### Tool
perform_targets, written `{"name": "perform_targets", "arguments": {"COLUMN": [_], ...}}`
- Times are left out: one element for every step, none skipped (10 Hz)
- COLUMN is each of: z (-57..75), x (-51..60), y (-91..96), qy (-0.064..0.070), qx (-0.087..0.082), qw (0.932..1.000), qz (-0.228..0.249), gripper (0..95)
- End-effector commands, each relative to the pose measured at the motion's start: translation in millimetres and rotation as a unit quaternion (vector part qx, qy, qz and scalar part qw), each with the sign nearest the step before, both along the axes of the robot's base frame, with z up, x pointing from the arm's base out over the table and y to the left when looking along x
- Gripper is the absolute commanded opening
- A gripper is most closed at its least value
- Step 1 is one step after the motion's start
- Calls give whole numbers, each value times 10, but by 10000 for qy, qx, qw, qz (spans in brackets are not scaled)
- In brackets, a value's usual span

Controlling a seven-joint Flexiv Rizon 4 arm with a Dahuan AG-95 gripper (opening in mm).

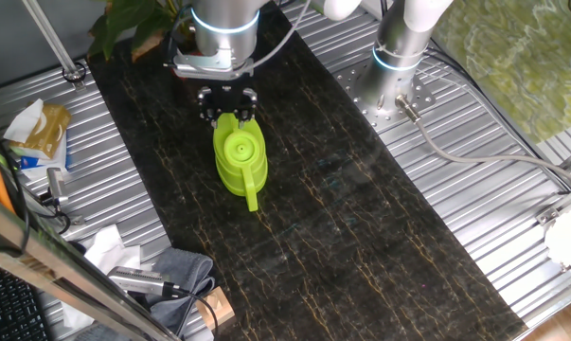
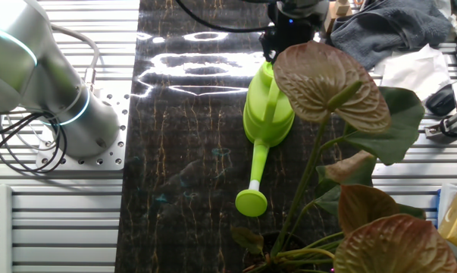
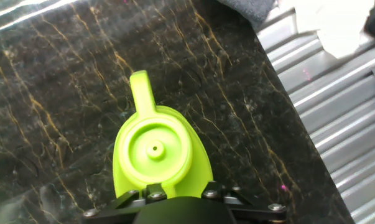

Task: Water the plant

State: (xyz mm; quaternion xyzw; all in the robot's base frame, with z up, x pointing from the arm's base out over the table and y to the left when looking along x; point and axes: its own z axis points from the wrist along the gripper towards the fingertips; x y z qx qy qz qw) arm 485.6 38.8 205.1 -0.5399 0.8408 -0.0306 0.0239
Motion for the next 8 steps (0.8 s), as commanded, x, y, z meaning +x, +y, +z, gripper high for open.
{"name": "perform_targets", "arguments": {"z": [-55,-84,-99,-125,-149,-174,-189,-200], "x": [21,30,32,28,21,6,-12,-26], "y": [25,42,58,68,60,36,20,8], "qy": [16,21,25,28,27,28,29,30], "qx": [20,35,33,18,23,39,39,29], "qw": [9999,9999,9999,9998,9998,9996,9995,9994], "qz": [109,141,154,187,216,278,321,342], "gripper": [570,570,570,570,570,570,570,570]}}
